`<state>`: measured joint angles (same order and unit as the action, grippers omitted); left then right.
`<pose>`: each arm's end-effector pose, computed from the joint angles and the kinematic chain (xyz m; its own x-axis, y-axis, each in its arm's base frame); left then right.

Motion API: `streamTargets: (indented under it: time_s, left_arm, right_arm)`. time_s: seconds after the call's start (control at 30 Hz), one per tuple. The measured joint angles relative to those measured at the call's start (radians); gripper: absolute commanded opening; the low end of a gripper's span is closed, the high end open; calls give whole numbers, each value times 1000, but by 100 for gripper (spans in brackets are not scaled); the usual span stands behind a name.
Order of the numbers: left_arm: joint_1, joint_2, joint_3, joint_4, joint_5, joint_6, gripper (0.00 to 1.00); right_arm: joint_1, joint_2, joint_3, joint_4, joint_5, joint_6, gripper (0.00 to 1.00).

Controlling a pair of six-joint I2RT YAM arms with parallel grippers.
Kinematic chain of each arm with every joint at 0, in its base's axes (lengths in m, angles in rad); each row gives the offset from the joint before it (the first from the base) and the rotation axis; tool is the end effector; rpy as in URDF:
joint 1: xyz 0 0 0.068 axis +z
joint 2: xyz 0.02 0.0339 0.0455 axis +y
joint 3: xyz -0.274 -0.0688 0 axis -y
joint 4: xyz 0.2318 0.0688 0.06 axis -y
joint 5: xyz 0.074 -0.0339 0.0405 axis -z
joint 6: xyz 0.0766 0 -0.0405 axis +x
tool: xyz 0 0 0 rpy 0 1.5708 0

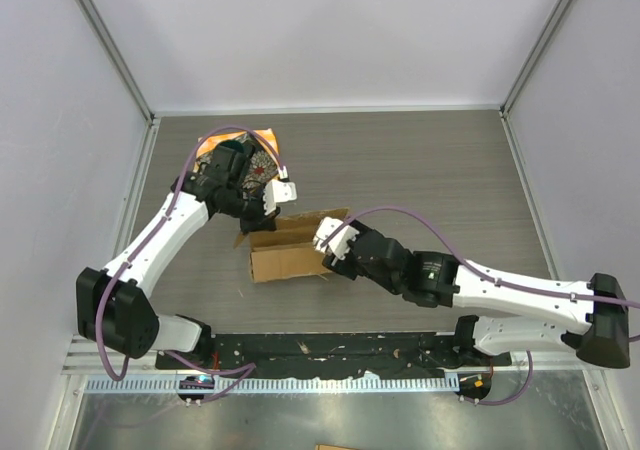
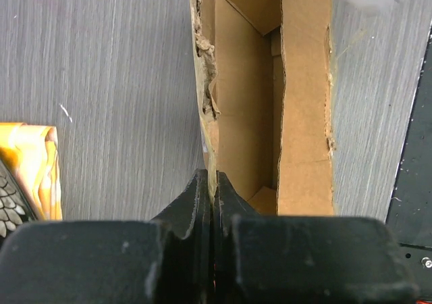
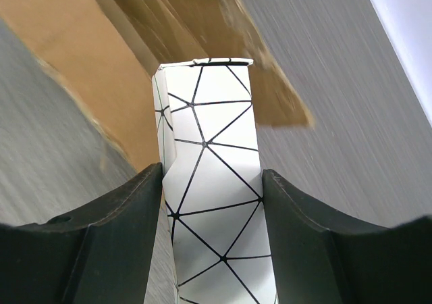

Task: Unpack the express box
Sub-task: Pick up the product from the express box, then place the product at the center of the board.

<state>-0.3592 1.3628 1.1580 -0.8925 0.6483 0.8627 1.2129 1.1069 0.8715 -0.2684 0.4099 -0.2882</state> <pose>0.2310 -0.1362 0.2730 -0.1332 0.6968 -0.7048 0.9828 0.1848 -0.0031 0.1208 0.2358 0.2932 0.0473 -0.6177 -0.7850 -0.7545 0.4929 -0.4334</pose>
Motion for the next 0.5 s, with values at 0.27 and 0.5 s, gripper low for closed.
streamTargets:
  time_s: [0.27, 0.5]
  left_arm:
    - [20, 0, -16, 6, -19, -3, 0]
    - [21, -15, 12, 6, 8, -56, 0]
  right_arm:
    - [-241, -39, -118, -23, 82, 82, 18]
    - [-523, 18, -142, 68, 32, 121, 17]
